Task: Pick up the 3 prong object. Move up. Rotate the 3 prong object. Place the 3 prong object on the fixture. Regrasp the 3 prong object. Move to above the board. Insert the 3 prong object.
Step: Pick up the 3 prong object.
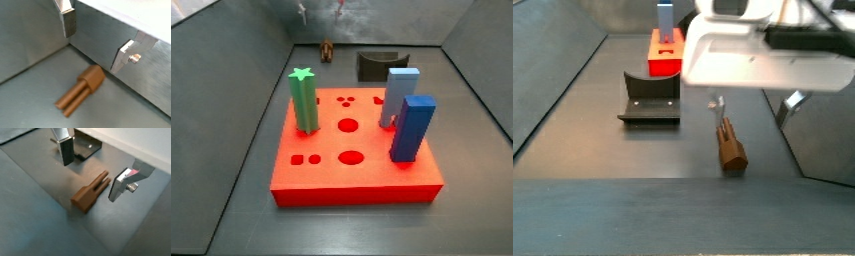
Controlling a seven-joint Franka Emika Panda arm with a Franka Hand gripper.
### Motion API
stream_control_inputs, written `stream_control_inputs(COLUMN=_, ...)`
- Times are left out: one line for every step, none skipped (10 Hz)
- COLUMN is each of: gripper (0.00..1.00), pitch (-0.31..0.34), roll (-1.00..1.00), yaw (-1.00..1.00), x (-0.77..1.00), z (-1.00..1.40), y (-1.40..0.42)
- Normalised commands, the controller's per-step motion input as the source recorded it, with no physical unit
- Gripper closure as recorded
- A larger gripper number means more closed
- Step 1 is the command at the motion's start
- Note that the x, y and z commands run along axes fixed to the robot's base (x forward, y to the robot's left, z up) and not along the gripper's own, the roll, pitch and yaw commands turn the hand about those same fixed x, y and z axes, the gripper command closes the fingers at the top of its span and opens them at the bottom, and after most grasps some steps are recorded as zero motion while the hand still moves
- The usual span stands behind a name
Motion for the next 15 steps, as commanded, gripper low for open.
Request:
stream_control_inputs(gripper=0.00, pitch=-0.047, roll=0.00, yaw=-0.25, x=0.21, z=-1.00, y=0.28)
stream_control_inputs(gripper=0.00, pitch=-0.014, roll=0.00, yaw=-0.18, x=0.13, z=-1.00, y=0.26)
stream_control_inputs(gripper=0.00, pitch=-0.030, roll=0.00, yaw=-0.19, x=0.06, z=-1.00, y=0.18)
stream_control_inputs(gripper=0.00, pitch=-0.034, roll=0.00, yaw=-0.13, x=0.07, z=-1.00, y=0.19)
stream_control_inputs(gripper=0.00, pitch=-0.050, roll=0.00, yaw=-0.02, x=0.00, z=-1.00, y=0.07)
stream_control_inputs(gripper=0.00, pitch=-0.051, roll=0.00, yaw=0.01, x=-0.09, z=-1.00, y=0.00)
stream_control_inputs(gripper=0.00, pitch=-0.059, roll=0.00, yaw=0.18, x=-0.03, z=-1.00, y=0.00)
stream_control_inputs(gripper=0.00, pitch=-0.057, roll=0.00, yaw=0.18, x=0.00, z=-1.00, y=0.00)
stream_control_inputs(gripper=0.00, pitch=-0.061, roll=0.00, yaw=0.15, x=0.00, z=-1.00, y=0.00)
stream_control_inputs(gripper=0.00, pitch=-0.080, roll=0.00, yaw=0.13, x=0.00, z=-1.00, y=-0.02)
stream_control_inputs(gripper=0.00, pitch=-0.084, roll=0.00, yaw=0.05, x=0.00, z=-1.00, y=-0.11)
stream_control_inputs(gripper=0.00, pitch=-0.097, roll=0.00, yaw=0.04, x=0.00, z=-1.00, y=-0.13)
stream_control_inputs(gripper=0.00, pitch=-0.097, roll=0.00, yaw=0.05, x=0.00, z=-1.00, y=-0.11)
stream_control_inputs(gripper=0.00, pitch=-0.106, roll=-0.13, yaw=-0.04, x=0.00, z=-0.01, y=0.07)
stream_control_inputs(gripper=0.00, pitch=0.000, roll=0.00, yaw=0.00, x=0.00, z=0.00, y=0.00)
